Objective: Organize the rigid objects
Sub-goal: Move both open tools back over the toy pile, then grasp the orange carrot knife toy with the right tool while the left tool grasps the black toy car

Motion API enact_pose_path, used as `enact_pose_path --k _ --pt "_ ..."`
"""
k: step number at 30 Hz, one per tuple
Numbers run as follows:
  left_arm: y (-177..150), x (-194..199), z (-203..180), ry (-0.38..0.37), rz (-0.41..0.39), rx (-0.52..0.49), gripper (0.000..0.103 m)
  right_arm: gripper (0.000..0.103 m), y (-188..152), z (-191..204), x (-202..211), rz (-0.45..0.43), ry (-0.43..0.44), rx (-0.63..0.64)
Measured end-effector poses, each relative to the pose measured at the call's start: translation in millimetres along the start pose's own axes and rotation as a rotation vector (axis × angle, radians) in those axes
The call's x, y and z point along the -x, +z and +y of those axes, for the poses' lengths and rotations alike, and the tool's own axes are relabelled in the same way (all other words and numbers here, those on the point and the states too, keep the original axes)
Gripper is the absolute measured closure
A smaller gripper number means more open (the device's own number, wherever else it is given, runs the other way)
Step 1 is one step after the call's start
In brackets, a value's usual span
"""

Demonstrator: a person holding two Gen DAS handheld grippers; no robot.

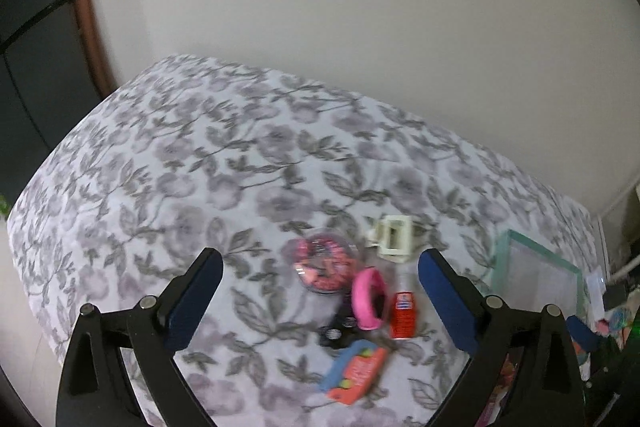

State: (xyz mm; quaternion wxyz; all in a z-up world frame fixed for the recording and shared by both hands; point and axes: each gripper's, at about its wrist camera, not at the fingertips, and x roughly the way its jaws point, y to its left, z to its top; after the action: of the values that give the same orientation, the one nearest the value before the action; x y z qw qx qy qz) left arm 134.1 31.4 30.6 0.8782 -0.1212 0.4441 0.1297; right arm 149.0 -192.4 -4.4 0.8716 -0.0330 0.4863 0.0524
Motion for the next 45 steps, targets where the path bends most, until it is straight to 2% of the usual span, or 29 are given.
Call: enact_pose_path --k 7,15,20,27,32,36,38,42,45 --pt "-2 -16 35 0.091 0.054 0.036 0.004 0.000 -5 55 -22 0.038 0.073 0.076" --pt "-22 -63 45 0.176 0.234 0.025 0.004 0.000 -24 96 -56 0.130 0.116 0.130" --pt "-35 -85 48 0.169 0.333 0.042 0.004 0.000 -35 110 -72 0.176 0.122 0.146" --pt "-50 -107 57 0.185 0.409 0.072 0.004 0.000 -42 123 -81 0.209 0.149 0.133" --pt "-52 -109 62 0.179 0.424 0.108 0.004 0.000 -43 132 -84 0.219 0.151 0.149" --pt "-51 -110 63 0.172 0.421 0.100 0.004 0.000 -46 137 -88 0.234 0.133 0.168" --pt "-49 -111 60 0.151 0.425 0.084 0.004 0.000 -46 133 -88 0.240 0.130 0.154" --pt "-45 -113 51 0.100 0.431 0.049 0.004 0.000 -43 115 -90 0.249 0.054 0.129" --pt "-43 -113 38 0.064 0.421 0.008 0.004 0.001 -43 101 -94 0.277 0.069 0.085"
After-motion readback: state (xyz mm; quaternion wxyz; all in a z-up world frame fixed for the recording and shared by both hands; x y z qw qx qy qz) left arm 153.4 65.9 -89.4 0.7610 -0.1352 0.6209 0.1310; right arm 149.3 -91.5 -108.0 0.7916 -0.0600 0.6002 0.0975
